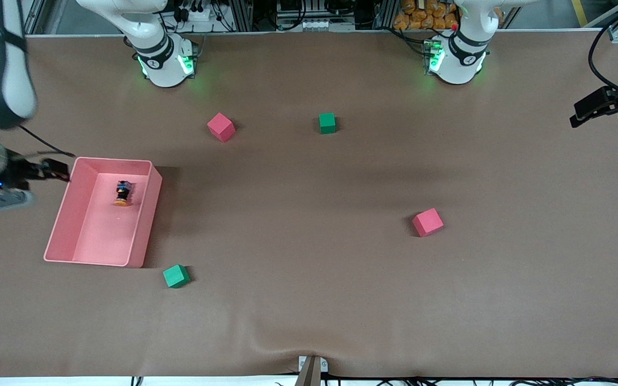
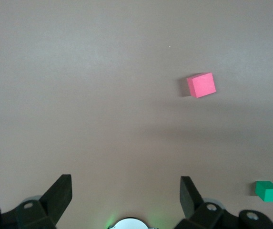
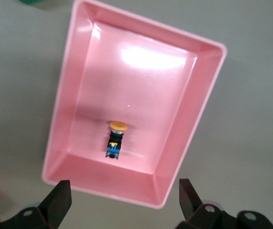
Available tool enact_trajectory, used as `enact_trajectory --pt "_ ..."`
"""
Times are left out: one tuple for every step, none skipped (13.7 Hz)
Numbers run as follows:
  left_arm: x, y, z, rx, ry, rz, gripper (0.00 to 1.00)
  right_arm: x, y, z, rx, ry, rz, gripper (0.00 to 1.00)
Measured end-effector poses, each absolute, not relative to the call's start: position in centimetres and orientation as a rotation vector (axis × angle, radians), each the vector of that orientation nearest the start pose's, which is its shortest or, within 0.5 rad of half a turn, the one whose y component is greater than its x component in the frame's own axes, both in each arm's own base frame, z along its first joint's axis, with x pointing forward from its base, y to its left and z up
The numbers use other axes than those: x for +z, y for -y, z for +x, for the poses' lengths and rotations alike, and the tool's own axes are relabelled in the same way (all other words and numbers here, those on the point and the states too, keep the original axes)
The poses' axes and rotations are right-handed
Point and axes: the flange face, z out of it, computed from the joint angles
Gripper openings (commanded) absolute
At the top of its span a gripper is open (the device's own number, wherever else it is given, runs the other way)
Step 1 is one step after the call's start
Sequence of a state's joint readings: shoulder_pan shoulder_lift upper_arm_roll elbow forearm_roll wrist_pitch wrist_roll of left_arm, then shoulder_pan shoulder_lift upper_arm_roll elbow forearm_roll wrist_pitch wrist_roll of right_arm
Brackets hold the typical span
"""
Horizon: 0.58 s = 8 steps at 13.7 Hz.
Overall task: Place and upright button with both arms
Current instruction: 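Reach the right gripper down into the pink tray toward the button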
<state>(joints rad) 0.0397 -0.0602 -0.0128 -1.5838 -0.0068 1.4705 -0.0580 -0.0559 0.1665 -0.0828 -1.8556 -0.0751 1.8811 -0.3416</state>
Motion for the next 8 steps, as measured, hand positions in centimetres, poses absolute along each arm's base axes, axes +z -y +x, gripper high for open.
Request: enact_trajectory --pt "64.2 -1.6 52.5 0.08 0.14 -3.143 1.0 39.6 8.8 57.9 0.277 0.372 -3.15 1.0" --pt "64.2 -1.7 52.6 0.074 0.143 -3.143 1.0 37.8 8.8 57.6 0.294 0.383 -3.143 1.0" --pt "64.1 -1.7 52.6 0.073 0.143 -3.143 1.0 36.4 8.8 57.3 0.294 0.401 -3.139 1.0" --pt "64.0 -1.7 52.6 0.076 0.143 -3.143 1.0 35.1 8.6 56.7 0.294 0.416 -3.134 1.0" --pt "63.9 -1.7 52.7 0.077 0.143 -3.143 1.0 33.8 8.5 56.1 0.299 0.43 -3.129 1.0" --pt "63.8 -1.7 52.7 0.078 0.143 -3.143 1.0 32.7 8.3 55.6 0.295 0.442 -3.126 1.0" --pt "63.7 -1.7 52.7 0.081 0.142 -3.143 1.0 31.8 8.0 55.3 0.271 0.456 -3.128 1.0" --pt "63.6 -1.7 52.7 0.085 0.142 -3.143 1.0 30.9 7.5 55.0 0.24 0.472 -3.132 1.0"
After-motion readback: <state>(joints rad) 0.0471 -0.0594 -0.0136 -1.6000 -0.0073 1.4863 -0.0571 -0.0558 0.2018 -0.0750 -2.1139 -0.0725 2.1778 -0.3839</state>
